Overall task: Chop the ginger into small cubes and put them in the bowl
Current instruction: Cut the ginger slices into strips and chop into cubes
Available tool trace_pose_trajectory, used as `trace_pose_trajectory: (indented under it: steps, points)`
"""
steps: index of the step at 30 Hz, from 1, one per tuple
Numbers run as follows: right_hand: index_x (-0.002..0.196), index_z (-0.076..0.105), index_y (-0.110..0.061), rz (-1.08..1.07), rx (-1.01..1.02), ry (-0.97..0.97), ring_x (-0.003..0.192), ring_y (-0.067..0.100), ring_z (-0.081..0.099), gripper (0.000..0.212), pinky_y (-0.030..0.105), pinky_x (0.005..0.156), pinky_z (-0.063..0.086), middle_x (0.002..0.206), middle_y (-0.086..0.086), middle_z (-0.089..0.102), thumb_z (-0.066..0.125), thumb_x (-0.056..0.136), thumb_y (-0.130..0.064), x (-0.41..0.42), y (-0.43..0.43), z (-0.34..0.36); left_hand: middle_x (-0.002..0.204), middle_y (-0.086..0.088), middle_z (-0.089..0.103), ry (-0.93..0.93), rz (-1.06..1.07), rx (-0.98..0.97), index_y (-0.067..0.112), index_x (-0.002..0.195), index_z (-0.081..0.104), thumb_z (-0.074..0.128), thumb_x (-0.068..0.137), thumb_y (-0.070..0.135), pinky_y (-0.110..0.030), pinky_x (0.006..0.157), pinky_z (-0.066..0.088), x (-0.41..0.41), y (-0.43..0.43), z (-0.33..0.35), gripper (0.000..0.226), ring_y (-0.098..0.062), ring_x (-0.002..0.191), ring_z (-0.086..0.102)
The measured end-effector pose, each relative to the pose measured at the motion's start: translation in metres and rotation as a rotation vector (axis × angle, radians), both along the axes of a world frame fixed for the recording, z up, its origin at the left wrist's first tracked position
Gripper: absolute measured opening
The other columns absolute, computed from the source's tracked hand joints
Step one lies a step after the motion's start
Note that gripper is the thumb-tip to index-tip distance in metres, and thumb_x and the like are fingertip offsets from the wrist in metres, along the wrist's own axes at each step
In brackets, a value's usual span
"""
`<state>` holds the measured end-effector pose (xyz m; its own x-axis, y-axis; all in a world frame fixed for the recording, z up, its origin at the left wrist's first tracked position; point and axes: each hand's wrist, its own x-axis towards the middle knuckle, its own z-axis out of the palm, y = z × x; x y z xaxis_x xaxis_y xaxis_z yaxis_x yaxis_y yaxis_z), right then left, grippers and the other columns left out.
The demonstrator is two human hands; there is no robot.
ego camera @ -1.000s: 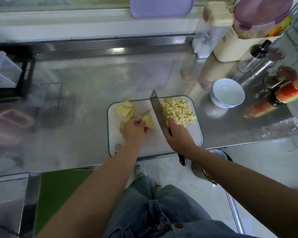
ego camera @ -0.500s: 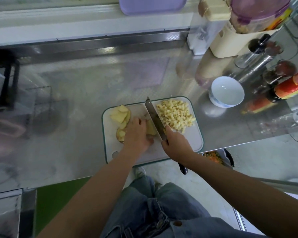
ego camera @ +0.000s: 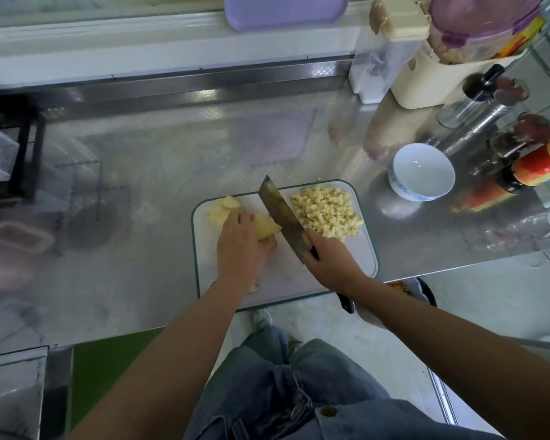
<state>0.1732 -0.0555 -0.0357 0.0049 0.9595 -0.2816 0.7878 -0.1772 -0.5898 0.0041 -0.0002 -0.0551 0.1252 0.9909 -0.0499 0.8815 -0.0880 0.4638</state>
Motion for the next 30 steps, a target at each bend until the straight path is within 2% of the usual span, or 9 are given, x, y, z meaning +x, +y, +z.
trace_pose_trajectory:
  steps: [3, 9, 12, 16, 20, 26, 30]
  points:
    - [0.085, 0.044, -0.015, 0.011, -0.033, 0.011, 0.051, 0.017, 0.044, 0.011, 0.029, 0.052, 0.032, 0.058, -0.002, 0.046, 0.050, 0.093, -0.019, -0.002, 0.001, -0.004, 0.110, -0.010, 0.052, -0.012, 0.065, 0.014, 0.008, 0.119, 0.055, 0.072, 0.077, 0.037, -0.029, 0.076, 0.039, -0.006, 0.001, 0.004, 0.054, -0.025, 0.095, 0.053]
    - [0.091, 0.043, -0.015, -0.189, -0.042, -0.021, 0.052, 0.021, 0.045, 0.007, 0.030, 0.048, 0.031, 0.057, 0.002, 0.045, 0.049, 0.092, -0.017, 0.014, -0.004, -0.008, 0.110, -0.006, 0.051, 0.063, -0.048, -0.052, 0.013, 0.114, 0.056, 0.068, 0.079, 0.045, -0.034, 0.074, 0.045, 0.005, -0.004, 0.002, 0.049, -0.023, 0.098, 0.053]
    - [0.084, 0.042, -0.014, -0.117, -0.005, -0.051, 0.051, 0.023, 0.045, 0.015, 0.030, 0.045, 0.026, 0.056, 0.002, 0.044, 0.050, 0.094, -0.022, 0.016, -0.006, -0.004, 0.113, -0.007, 0.052, 0.147, -0.141, -0.056, 0.012, 0.116, 0.056, 0.065, 0.082, 0.043, -0.032, 0.073, 0.044, 0.019, -0.005, 0.000, 0.047, -0.024, 0.102, 0.053]
    - [0.084, 0.043, -0.017, -0.044, 0.006, -0.107, 0.056, 0.022, 0.048, 0.018, 0.029, 0.048, 0.030, 0.063, 0.003, 0.049, 0.046, 0.097, -0.030, 0.011, -0.004, -0.002, 0.115, -0.007, 0.049, 0.227, -0.209, -0.054, 0.013, 0.117, 0.053, 0.065, 0.083, 0.036, -0.030, 0.077, 0.045, 0.034, -0.003, -0.003, 0.042, -0.022, 0.105, 0.051]
    - [0.087, 0.046, -0.017, -0.019, 0.010, -0.139, 0.058, 0.022, 0.049, 0.016, 0.033, 0.052, 0.041, 0.065, 0.003, 0.049, 0.044, 0.097, -0.029, 0.007, -0.004, -0.002, 0.114, -0.009, 0.049, 0.143, -0.152, -0.098, 0.014, 0.120, 0.052, 0.068, 0.083, 0.029, -0.031, 0.077, 0.045, 0.031, -0.004, -0.006, 0.042, -0.025, 0.102, 0.053]
    - [0.082, 0.041, -0.015, -0.080, 0.034, -0.120, 0.054, 0.025, 0.045, 0.017, 0.029, 0.046, 0.024, 0.060, 0.004, 0.046, 0.047, 0.094, -0.024, 0.012, -0.002, 0.000, 0.110, -0.012, 0.052, 0.038, -0.110, -0.125, 0.012, 0.117, 0.055, 0.071, 0.080, 0.027, -0.034, 0.083, 0.044, 0.024, -0.005, -0.007, 0.043, -0.028, 0.100, 0.053]
    - [0.083, 0.041, -0.018, -0.010, -0.021, -0.175, 0.058, 0.023, 0.046, 0.014, 0.027, 0.048, 0.029, 0.063, 0.002, 0.046, 0.047, 0.094, -0.024, 0.011, -0.003, -0.002, 0.110, -0.010, 0.051, 0.008, -0.140, -0.121, 0.014, 0.118, 0.057, 0.071, 0.082, 0.023, -0.034, 0.083, 0.046, 0.023, -0.003, -0.006, 0.039, -0.027, 0.099, 0.054]
